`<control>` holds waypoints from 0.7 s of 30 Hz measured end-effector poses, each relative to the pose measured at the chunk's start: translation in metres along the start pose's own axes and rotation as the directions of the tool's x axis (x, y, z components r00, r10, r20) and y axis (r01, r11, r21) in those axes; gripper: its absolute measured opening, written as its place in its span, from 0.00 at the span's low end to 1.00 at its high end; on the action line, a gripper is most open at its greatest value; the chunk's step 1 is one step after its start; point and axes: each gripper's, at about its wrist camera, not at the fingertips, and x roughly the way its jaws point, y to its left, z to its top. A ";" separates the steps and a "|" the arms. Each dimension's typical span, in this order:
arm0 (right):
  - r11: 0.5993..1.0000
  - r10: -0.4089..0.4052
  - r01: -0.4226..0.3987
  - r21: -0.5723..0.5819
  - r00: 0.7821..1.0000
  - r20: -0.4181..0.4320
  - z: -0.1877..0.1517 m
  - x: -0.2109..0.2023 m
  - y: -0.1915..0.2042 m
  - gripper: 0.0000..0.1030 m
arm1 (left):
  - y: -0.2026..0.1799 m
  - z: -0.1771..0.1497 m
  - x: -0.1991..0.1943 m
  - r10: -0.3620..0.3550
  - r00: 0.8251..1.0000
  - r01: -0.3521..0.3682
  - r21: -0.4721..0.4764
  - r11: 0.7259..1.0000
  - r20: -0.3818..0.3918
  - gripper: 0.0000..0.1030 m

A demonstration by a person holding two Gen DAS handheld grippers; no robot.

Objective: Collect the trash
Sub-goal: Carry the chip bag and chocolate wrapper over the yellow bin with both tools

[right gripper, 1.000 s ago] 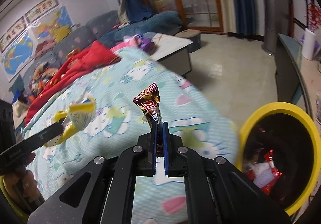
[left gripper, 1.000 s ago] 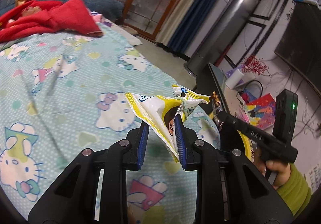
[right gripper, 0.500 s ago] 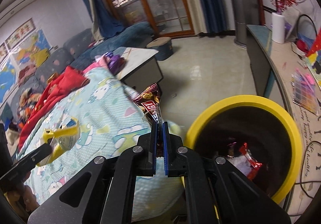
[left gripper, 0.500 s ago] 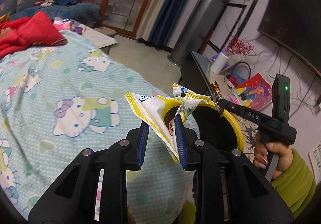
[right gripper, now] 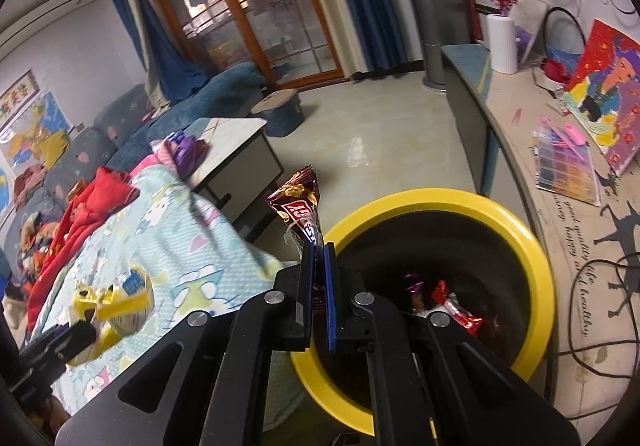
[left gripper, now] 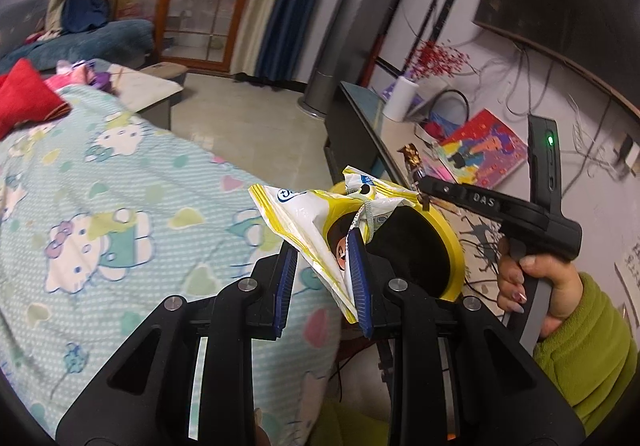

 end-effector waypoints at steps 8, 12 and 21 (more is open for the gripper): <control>0.998 -0.045 0.043 0.055 0.999 0.029 0.000 -0.011 -0.030 0.05 | -0.029 0.000 0.019 -0.014 1.000 0.016 0.095 0.995 -0.023 0.19; 0.995 -0.063 0.060 0.084 0.997 0.037 0.001 -0.016 -0.045 0.05 | -0.039 0.000 0.027 -0.019 0.999 0.024 0.125 0.992 -0.037 0.19; 0.985 -0.092 0.087 0.147 0.995 0.028 0.000 -0.020 -0.079 0.05 | -0.059 -0.007 0.052 -0.030 0.996 0.046 0.191 0.981 -0.085 0.19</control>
